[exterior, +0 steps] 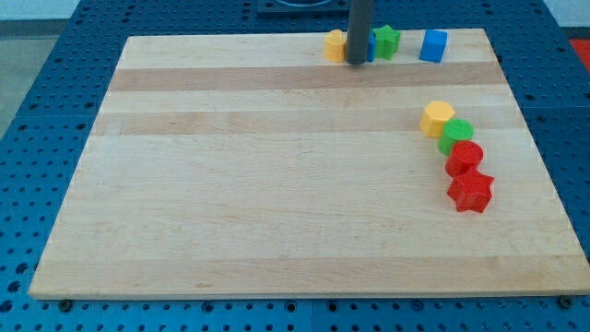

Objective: Move the blue cube towards the green star

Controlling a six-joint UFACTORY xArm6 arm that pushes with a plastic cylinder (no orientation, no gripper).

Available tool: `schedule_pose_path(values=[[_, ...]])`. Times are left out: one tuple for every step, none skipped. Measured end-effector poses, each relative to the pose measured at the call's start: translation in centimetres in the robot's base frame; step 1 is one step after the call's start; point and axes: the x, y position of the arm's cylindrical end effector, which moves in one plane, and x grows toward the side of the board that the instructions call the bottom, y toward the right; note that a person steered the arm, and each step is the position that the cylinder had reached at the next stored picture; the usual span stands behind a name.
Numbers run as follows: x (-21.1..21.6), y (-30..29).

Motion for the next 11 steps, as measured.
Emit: schedule_pose_path(values=[[-0.3,-0.2],[-0.3,-0.2],[0.0,-0.2],[2.4,-1.9],[2.7,-0.3],[3.2,7.2],[4.3,15.3],[1.8,21.6],[0.1,22.0],[0.1,19.9],[0.1,19.6]])
